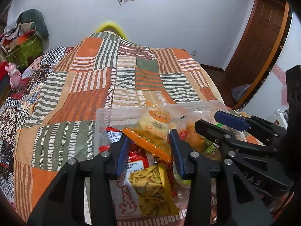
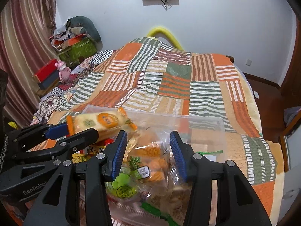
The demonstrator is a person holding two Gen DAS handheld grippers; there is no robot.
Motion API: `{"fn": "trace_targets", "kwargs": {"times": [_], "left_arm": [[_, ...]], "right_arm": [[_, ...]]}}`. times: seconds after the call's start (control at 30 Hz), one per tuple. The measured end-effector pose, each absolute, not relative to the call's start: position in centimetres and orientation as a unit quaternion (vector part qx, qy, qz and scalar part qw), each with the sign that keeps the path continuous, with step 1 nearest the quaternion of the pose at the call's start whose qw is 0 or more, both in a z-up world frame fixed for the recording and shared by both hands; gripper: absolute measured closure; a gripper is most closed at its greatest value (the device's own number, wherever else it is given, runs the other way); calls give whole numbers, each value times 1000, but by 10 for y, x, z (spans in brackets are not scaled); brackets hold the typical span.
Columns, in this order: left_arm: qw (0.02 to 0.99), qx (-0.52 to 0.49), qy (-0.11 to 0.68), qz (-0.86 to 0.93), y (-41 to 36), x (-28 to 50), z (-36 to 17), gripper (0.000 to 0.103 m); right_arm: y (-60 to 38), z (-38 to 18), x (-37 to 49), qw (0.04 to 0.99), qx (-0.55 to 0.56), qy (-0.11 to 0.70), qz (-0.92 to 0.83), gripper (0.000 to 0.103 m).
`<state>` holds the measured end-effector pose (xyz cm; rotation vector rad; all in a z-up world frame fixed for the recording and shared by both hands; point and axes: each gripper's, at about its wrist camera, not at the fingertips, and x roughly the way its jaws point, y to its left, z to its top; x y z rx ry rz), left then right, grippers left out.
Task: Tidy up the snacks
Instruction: 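Put square cake in box with left tool while right tool releases zip bag there, then grasp wafer-roll pack with left tool while right tool grasps green pea bag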
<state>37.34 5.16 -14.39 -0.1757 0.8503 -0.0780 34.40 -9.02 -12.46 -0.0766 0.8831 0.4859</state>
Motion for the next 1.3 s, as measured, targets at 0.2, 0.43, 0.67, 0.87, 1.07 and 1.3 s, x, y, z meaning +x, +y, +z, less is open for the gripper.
{"fn": "trace_targets", "kwargs": {"times": [0.2, 0.43, 0.67, 0.87, 1.07, 1.3], "left_arm": [[919, -72, 386, -42, 51, 352, -124, 41], [931, -40, 361, -47, 43, 313, -99, 36], [928, -17, 368, -58, 32, 272, -98, 29], [915, -11, 397, -69, 20, 242, -118, 22], [898, -24, 432, -80, 12, 220, -143, 20], [882, 0, 461, -101, -9, 196, -168, 14]], "right_arm": [[-101, -108, 330, 881, -36, 405, 242, 57], [-124, -86, 302, 892, -33, 380, 244, 53], [-162, -78, 273, 901, -28, 370, 225, 48], [-191, -87, 253, 899, -21, 388, 203, 48], [-209, -105, 235, 892, -19, 411, 185, 48], [-222, -117, 221, 885, -11, 433, 173, 48]]}}
